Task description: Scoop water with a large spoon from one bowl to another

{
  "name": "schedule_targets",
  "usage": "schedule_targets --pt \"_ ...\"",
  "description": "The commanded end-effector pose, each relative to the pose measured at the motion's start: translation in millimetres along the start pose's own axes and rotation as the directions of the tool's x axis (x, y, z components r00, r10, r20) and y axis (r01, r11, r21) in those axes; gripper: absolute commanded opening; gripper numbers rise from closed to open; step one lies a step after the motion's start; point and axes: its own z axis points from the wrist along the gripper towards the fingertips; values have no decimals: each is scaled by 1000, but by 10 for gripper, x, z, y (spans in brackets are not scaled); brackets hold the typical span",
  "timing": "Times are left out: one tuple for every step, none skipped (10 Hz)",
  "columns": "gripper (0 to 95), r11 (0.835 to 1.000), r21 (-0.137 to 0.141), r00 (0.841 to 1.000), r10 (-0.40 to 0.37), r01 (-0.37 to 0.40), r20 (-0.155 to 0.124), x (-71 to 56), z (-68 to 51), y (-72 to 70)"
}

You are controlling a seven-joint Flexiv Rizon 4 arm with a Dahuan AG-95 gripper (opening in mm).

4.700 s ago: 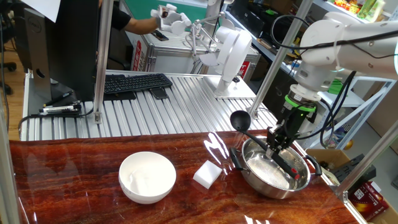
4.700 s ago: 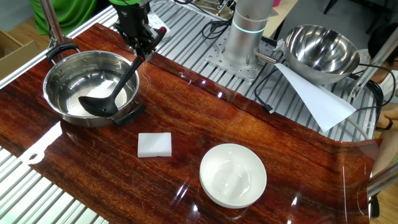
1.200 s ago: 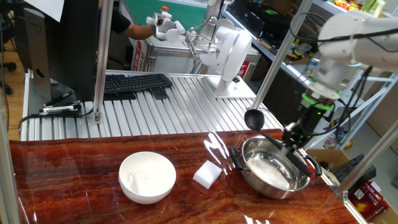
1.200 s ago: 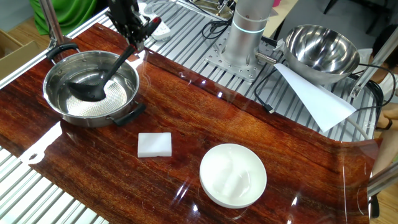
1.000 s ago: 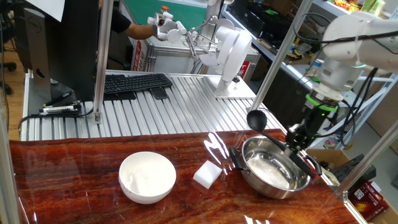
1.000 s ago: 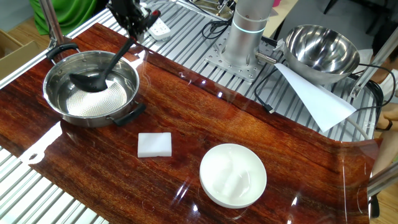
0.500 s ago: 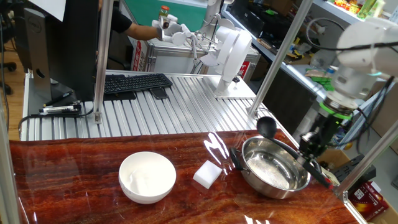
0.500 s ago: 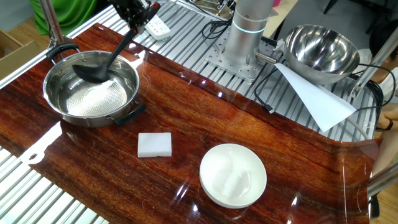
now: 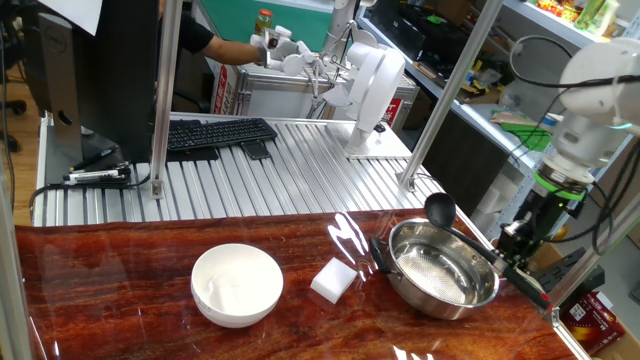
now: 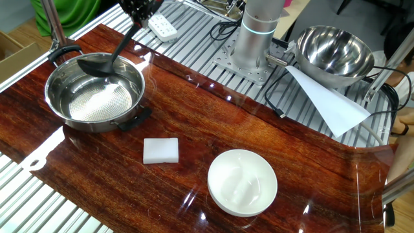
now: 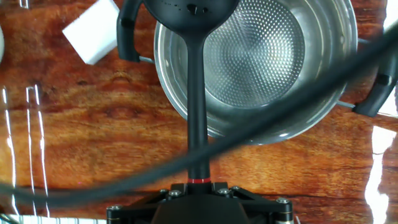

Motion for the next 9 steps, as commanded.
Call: schedule_targets --pt "0 1000 4 1000 -7 7 11 64 38 -36" --pt "0 1000 5 1000 -7 7 13 80 48 -46" --pt "0 1000 6 1000 -11 11 13 80 49 -46" --pt "0 1000 5 1000 -13 13 12 79 51 -46" --pt "0 1000 6 1000 -14 14 12 76 61 -46" --pt "0 1000 5 1000 -15 15 12 76 76 -48" --pt "0 1000 5 1000 -15 15 12 79 82 -46" --pt "0 1000 1 1000 -14 14 16 79 83 -46" --pt "0 1000 -5 1000 -15 15 23 79 83 -46"
